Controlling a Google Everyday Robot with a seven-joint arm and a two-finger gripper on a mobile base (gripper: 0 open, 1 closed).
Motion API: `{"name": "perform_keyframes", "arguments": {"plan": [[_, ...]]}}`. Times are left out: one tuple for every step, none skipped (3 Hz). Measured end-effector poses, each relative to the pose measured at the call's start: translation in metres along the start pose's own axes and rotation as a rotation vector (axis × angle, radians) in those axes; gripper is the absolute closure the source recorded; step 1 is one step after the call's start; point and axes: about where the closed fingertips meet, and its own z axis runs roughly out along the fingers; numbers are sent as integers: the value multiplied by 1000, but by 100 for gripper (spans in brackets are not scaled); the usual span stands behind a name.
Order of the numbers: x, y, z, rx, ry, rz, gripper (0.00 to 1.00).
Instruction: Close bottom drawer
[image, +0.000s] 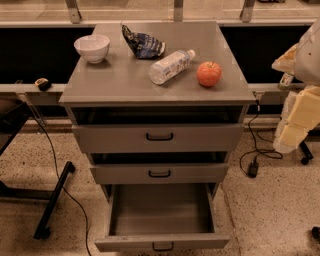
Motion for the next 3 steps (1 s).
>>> {"name": "perform_keyframes", "arguments": {"plan": [[0,0,0,0,0,0,0],[0,13,22,-68,-50,24,0],[-3,58,71,-172,-199,98,0]]}}
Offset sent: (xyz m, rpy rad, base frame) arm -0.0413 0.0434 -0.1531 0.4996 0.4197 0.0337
